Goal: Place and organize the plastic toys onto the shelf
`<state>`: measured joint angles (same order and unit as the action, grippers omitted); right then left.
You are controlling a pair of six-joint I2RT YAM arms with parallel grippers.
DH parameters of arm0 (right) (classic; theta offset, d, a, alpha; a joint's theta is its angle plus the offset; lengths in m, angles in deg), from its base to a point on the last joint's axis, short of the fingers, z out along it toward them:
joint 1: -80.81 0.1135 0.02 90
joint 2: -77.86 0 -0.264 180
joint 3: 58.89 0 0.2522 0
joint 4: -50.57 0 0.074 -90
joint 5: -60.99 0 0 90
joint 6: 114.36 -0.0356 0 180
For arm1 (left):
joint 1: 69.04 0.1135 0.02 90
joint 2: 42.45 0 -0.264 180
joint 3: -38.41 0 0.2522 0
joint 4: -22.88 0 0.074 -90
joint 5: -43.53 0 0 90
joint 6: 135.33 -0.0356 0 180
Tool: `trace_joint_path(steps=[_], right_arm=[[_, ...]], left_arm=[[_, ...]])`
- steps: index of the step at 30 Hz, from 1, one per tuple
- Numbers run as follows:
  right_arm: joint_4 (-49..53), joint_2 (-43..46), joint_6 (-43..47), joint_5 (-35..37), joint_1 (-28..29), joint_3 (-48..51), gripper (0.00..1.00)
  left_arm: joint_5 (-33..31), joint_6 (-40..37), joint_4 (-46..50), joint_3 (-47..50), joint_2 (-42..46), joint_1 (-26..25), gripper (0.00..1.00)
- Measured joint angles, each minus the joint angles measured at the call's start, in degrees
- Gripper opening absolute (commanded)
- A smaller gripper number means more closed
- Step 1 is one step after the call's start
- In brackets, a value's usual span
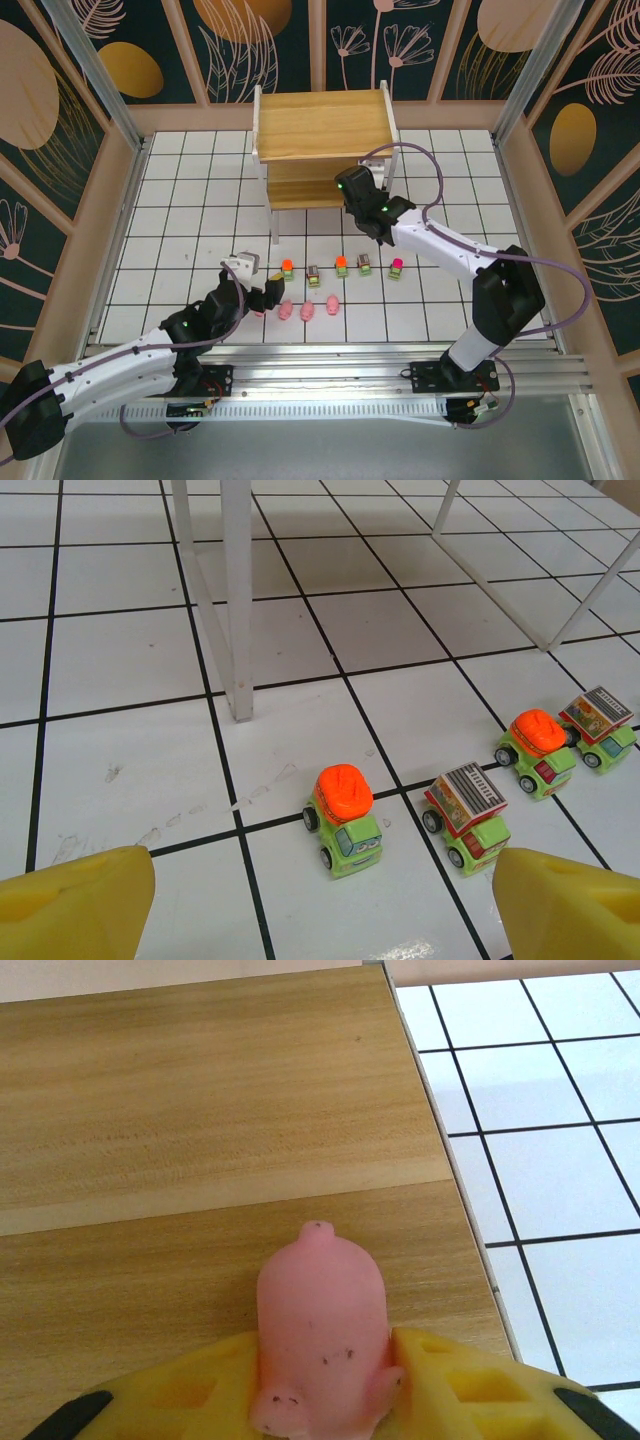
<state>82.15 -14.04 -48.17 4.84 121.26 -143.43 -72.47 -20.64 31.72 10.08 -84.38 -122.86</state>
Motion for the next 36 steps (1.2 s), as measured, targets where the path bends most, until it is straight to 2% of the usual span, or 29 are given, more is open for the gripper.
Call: trace_joint_path(steps=[10,16,20,36], right_arm=[[0.57,-0.22,-0.02,0.33,0.00,-0.37,0.38],[1.27,-0.59,-0.02,0.37,0.04,-0.74,0.43],[1.73,-0.96,0.00,0.17,0.04,-0.79,0.51],[2.12,-0.22,-0.07,-0.48,0.59,-0.98,0.52]], left_arm=[[0.02,0.00,-0.02,0.00,0.00,0.02,0.87],[0.02,0.00,-0.02,0.00,-0.02,0.00,0.87],[0.02,0.00,0.00,0.00,-0.02,0.00,0.87],[0.00,0.00,-0.02,0.00,-0.11,0.00,0.88]])
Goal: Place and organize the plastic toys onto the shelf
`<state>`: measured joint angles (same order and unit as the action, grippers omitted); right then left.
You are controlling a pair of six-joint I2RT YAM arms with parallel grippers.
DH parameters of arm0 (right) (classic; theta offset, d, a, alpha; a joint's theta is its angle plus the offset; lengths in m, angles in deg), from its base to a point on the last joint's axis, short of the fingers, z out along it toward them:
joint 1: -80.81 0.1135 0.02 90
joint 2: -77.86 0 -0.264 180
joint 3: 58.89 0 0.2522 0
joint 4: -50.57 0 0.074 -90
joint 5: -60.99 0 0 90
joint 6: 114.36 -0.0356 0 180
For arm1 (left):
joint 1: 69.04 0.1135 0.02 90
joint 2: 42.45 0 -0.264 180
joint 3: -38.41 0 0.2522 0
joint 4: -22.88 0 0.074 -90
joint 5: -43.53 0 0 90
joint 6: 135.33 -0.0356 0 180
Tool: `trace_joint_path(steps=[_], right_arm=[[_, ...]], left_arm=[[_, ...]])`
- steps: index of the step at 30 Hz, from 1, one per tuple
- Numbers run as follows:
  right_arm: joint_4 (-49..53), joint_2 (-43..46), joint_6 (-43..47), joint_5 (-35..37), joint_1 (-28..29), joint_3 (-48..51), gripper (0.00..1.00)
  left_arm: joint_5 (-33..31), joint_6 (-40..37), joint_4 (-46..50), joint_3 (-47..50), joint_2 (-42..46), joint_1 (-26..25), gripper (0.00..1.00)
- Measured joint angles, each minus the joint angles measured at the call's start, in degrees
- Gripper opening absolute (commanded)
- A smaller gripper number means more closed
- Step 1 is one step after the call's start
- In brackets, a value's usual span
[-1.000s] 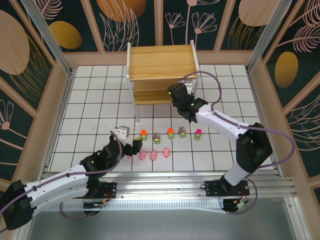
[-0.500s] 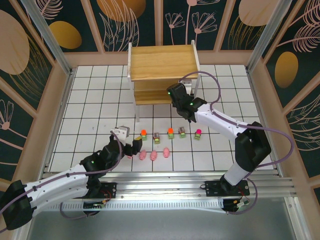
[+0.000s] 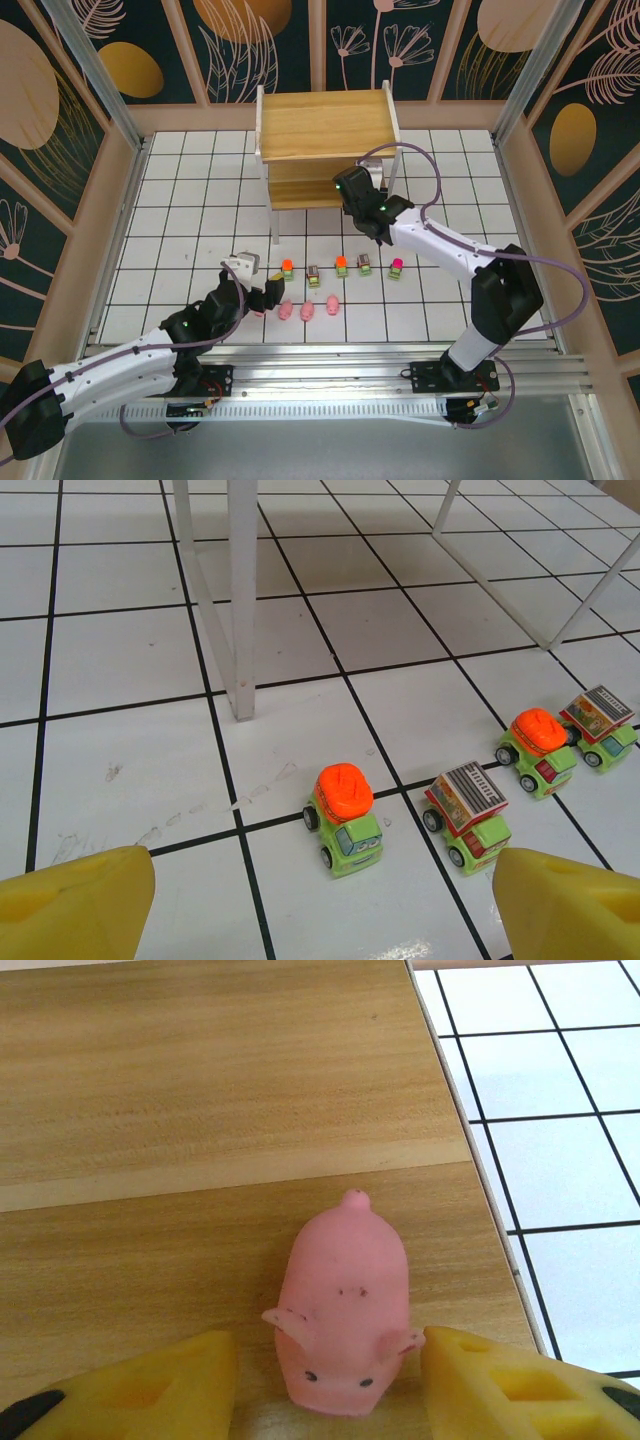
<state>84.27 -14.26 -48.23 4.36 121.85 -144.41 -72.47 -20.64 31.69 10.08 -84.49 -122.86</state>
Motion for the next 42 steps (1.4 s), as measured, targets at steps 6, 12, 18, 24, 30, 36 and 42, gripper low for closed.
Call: trace_joint_path(steps=[6,12,18,24,30,36,42], right_arm=[[2.54,1.29,-0.61,-0.20,0.94,-0.11,0.52],[3.28,4.70,-2.19,-0.57,1.81,0.11,0.51],[6.12,9.07,-4.81,-1.97,5.42,1.44,0.50],[8.74,13.44,-8.20,-3.23,9.18,3.32,0.49],[10.51,18.36,-11.85,-7.69,10.86,10.47,0.48],[10.75,25.70,-14.53,-13.84,12.26,18.95,0.43],[10.73,30.71,-18.49,-16.09,15.58,23.91,0.41]], left_arm=[[-0.17,0.00,0.00,0.00,0.00,0.00,0.88],[-0.68,0.02,0.00,0.00,0.00,0.00,0.88],[-1.40,0.02,0.00,0.00,0.33,0.00,0.88],[-1.49,0.02,0.02,0.35,2.47,0.02,0.88],[-1.49,0.04,0.04,1.20,4.96,0.00,0.88],[-1.49,0.04,0.07,1.51,6.29,0.00,0.88],[-1.46,0.28,0.07,1.51,6.32,0.00,0.88]])
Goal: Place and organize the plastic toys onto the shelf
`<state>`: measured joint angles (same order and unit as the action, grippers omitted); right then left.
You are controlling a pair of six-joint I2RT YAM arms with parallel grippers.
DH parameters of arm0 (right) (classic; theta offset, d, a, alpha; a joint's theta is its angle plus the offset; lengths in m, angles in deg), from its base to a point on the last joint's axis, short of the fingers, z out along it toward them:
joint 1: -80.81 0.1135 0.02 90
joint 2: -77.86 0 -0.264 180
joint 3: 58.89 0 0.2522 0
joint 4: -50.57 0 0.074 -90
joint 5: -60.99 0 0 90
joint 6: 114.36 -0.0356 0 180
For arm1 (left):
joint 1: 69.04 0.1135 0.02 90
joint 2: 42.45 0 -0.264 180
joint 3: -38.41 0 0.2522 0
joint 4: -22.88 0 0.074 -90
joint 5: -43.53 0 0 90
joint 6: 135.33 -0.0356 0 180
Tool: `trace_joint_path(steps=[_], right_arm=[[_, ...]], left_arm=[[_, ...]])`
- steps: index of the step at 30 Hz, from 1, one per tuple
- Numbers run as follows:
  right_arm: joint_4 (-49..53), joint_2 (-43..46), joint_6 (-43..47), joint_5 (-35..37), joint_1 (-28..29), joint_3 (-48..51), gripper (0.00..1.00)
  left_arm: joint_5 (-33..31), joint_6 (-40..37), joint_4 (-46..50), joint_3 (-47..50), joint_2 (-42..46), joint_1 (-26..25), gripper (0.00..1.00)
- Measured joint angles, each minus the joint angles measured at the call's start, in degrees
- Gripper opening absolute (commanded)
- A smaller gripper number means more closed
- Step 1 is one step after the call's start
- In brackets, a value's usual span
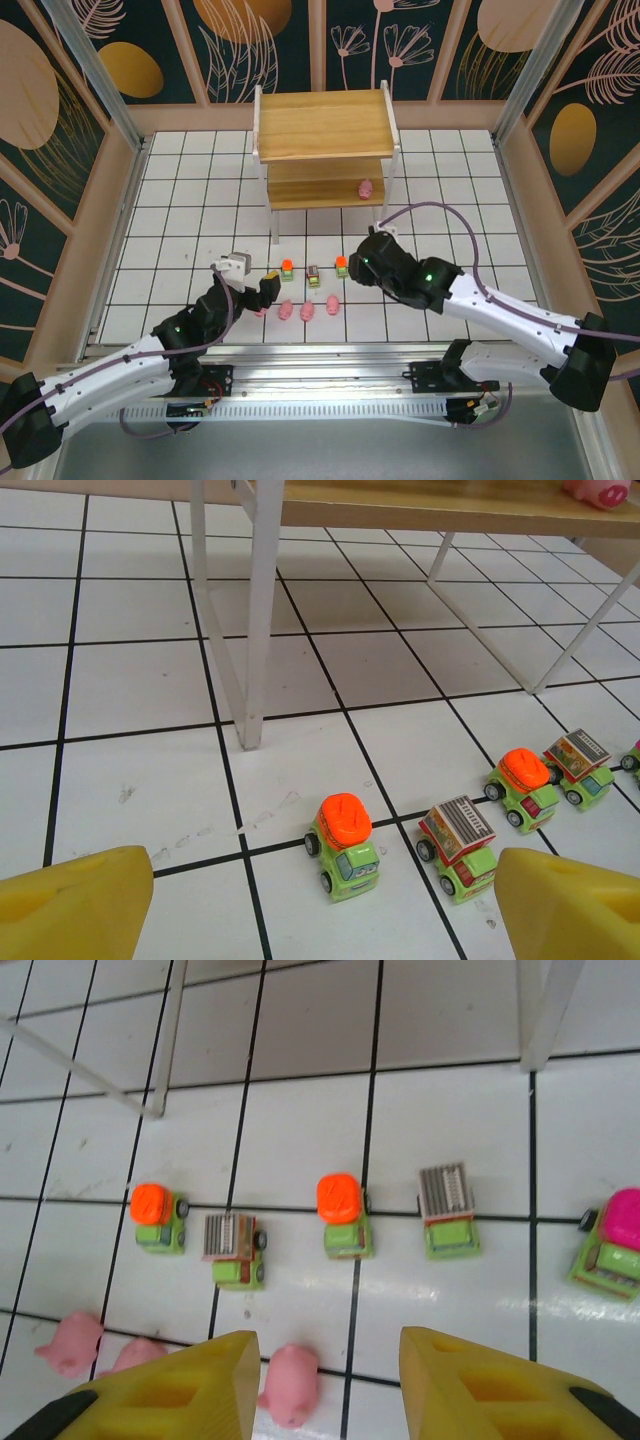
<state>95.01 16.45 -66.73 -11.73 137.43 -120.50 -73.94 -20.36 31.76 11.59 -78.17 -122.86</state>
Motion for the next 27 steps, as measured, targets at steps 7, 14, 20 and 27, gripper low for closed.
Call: trace_joint_path(steps=[7,14,20,27], right_arm=[[0.09,-0.42,-5.55,1.68,7.54,2.56,0.40],[-0.04,-5.97,-10.71,5.97,15.23,3.39,0.39],[-1.09,-12.26,-13.44,8.66,19.67,3.39,0.44],[-3.61,-18.10,-15.82,11.19,21.49,3.39,0.52]], left_arm=[[0.02,0.15,0.00,0.00,-0.33,0.00,0.88],[0.00,0.15,-0.02,0.00,-0.57,0.00,0.88],[0.00,0.15,-0.02,0.00,-2.29,0.00,0.88],[2.51,-0.15,-0.20,0.00,-3.19,0.00,0.85]])
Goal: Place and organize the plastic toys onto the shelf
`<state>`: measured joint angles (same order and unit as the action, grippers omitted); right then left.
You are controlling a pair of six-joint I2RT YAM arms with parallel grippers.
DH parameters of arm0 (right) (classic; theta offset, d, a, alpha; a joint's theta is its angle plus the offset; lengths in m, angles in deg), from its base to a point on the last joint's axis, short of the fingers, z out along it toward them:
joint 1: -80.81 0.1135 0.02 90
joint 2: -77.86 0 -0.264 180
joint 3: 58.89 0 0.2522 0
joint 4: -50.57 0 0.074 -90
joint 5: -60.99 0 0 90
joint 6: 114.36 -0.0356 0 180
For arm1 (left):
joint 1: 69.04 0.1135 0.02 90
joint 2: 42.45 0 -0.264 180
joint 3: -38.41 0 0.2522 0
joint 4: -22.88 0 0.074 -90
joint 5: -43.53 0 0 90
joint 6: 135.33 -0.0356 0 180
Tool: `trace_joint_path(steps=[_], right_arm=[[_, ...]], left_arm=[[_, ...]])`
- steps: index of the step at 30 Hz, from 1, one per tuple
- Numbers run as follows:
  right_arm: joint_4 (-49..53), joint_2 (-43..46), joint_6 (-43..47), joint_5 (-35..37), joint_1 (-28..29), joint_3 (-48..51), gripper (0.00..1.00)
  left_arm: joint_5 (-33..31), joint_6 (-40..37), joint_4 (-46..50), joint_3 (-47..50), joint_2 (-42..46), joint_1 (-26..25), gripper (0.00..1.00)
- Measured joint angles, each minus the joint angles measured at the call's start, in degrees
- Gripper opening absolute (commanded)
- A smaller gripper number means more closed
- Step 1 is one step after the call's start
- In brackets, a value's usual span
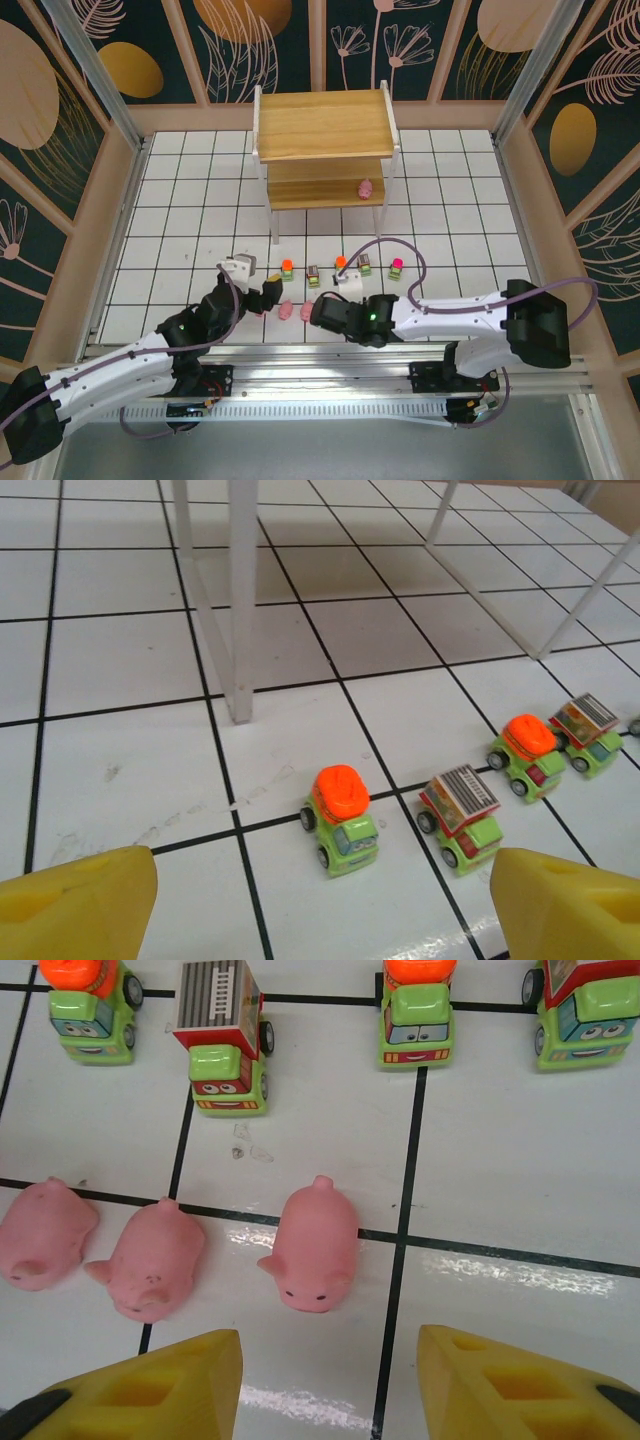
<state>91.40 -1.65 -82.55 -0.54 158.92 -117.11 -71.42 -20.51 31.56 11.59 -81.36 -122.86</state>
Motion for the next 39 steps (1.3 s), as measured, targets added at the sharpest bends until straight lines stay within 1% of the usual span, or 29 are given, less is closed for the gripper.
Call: trace_joint_path(steps=[7,19,27,39], right_arm=[[-2.32,-4.79,-0.92,0.63,0.00,-0.04,0.55],[-5.90,-9.86,-0.87,1.42,-0.79,-1.60,0.55],[-6.19,-12.04,-0.87,2.03,-1.86,-2.19,0.51],[-6.36,-15.56,-0.90,3.06,-1.90,-3.98,0.46]], left_arm=[[3.61,-0.85,-1.38,0.00,-0.66,0.00,0.85],[3.98,-0.83,-1.44,0.04,1.55,0.00,0.85],[3.98,-0.83,-1.53,0.37,1.55,0.00,0.85],[3.96,-0.83,-1.53,0.37,1.53,0.00,0.85]])
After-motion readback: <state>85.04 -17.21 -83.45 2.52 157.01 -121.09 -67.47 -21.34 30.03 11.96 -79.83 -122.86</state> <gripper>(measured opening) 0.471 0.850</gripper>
